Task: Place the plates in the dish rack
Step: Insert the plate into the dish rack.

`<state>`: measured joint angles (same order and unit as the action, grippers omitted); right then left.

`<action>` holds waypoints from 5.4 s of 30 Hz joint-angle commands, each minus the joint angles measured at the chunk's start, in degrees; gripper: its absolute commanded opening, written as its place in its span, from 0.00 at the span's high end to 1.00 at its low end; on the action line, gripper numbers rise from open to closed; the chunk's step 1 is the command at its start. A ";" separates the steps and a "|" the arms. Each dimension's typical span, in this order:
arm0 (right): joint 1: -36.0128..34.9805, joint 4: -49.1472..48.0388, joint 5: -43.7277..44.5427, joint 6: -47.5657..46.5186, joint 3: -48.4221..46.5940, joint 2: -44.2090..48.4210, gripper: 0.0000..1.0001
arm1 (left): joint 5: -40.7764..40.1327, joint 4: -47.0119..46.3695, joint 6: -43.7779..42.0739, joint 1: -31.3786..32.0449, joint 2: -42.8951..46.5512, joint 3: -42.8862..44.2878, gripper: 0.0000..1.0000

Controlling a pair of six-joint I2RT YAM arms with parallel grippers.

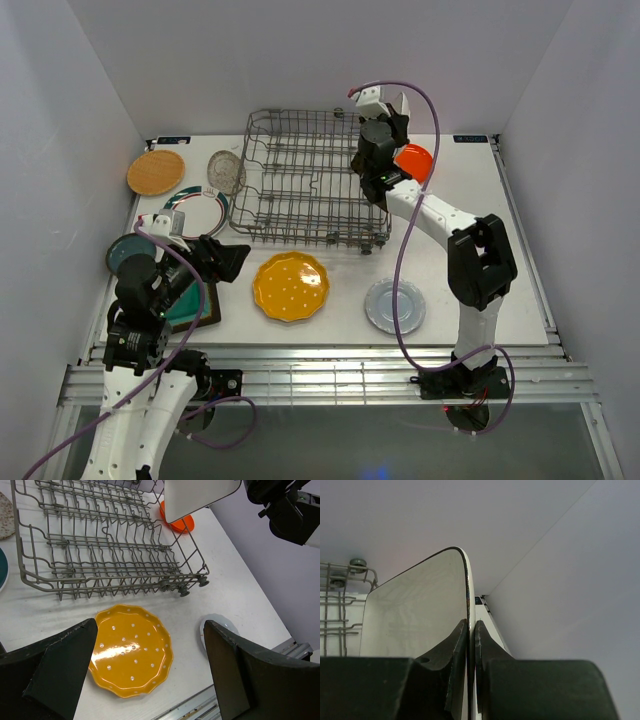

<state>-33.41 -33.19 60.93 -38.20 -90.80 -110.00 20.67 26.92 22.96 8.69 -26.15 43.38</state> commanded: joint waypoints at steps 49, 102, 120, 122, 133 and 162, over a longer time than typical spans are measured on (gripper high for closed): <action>-1.75 22.21 -1.43 1.81 -22.40 -4.79 0.92 | 0.87 -0.73 -0.28 -0.43 -0.30 -0.75 0.02; 1.50 33.10 -5.46 10.76 -23.71 -8.83 0.92 | 0.96 -0.81 -0.28 -0.43 -0.39 -0.75 0.02; 3.61 37.76 -6.96 16.75 -23.63 -8.04 0.63 | 0.87 -0.81 -0.28 -0.34 -0.39 -0.75 0.02; 3.61 38.02 -6.87 17.10 -23.63 -7.87 0.56 | 0.96 -0.73 -0.28 -0.43 -0.30 -0.75 0.02; 3.61 40.40 -8.36 19.82 -24.16 -6.29 0.33 | 0.96 -0.81 -0.28 -0.43 -0.39 -0.75 0.02; 4.67 38.81 -24.19 40.91 -5.00 20.16 0.04 | 0.34 -0.73 -0.11 -0.25 -1.53 -0.92 0.02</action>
<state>-29.67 9.23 37.76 -1.98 -97.12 -93.30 21.02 26.89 22.98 8.69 -27.16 42.78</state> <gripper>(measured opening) 0.960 0.979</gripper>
